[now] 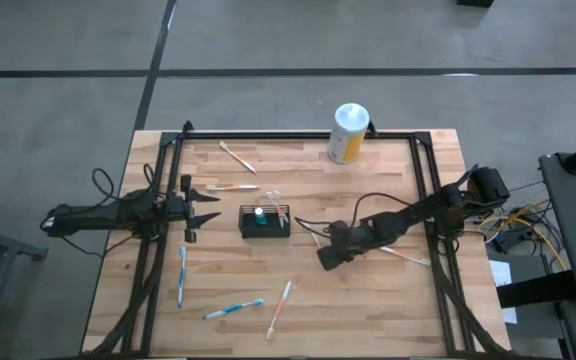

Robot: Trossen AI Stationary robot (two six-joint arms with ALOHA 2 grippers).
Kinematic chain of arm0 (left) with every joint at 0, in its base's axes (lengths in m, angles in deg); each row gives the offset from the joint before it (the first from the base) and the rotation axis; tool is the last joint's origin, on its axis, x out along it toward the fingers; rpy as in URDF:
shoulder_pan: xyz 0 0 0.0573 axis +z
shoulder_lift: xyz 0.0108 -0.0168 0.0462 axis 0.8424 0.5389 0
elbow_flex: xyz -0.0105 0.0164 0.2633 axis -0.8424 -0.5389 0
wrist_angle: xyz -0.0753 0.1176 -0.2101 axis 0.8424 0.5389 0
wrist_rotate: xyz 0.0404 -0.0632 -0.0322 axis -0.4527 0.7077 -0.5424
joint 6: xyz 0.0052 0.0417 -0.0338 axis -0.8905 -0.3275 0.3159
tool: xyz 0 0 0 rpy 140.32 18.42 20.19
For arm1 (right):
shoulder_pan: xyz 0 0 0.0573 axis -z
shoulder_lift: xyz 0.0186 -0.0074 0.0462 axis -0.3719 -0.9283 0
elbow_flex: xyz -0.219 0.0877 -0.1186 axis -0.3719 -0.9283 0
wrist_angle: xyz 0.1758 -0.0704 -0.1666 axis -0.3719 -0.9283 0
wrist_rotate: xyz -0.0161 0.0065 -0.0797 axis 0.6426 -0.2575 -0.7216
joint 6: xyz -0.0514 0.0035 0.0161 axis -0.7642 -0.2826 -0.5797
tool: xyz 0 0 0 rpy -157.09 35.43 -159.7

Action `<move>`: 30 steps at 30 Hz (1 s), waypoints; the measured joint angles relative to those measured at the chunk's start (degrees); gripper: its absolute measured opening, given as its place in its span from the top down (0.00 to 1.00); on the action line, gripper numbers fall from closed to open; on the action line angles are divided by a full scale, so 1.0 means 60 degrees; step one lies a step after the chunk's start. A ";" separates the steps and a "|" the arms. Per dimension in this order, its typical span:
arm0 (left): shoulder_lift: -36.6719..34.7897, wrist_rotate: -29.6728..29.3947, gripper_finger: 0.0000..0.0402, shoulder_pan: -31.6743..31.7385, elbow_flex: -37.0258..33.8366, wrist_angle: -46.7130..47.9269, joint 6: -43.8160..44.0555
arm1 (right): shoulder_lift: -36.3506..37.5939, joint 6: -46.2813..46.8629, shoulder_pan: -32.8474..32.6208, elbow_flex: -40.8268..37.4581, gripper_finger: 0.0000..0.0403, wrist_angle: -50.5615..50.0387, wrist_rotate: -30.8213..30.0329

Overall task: Pick & Place toothbrushing station
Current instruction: Put the orange toothbrush into the right section of the wire organizer

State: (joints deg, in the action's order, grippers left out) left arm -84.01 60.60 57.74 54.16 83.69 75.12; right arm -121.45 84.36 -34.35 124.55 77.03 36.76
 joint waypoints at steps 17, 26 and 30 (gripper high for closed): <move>0.0025 -0.0001 0.54 0.0002 0.0002 0.0000 0.0000 | 0.1106 0.0071 0.0087 0.0002 0.98 -0.0070 -0.1943; 0.0025 -0.0002 0.54 -0.0002 0.0002 0.0000 -0.0001 | 0.1670 -0.0195 0.0827 0.0044 0.98 -0.0222 -0.3606; 0.0027 0.0000 0.54 0.0001 0.0002 0.0001 0.0000 | 0.1547 -0.0668 0.1292 0.0199 0.98 -0.0183 -0.3633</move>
State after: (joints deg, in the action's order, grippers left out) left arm -83.85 60.60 57.75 54.17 83.69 75.12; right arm -112.16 80.35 -26.60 125.74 75.93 14.96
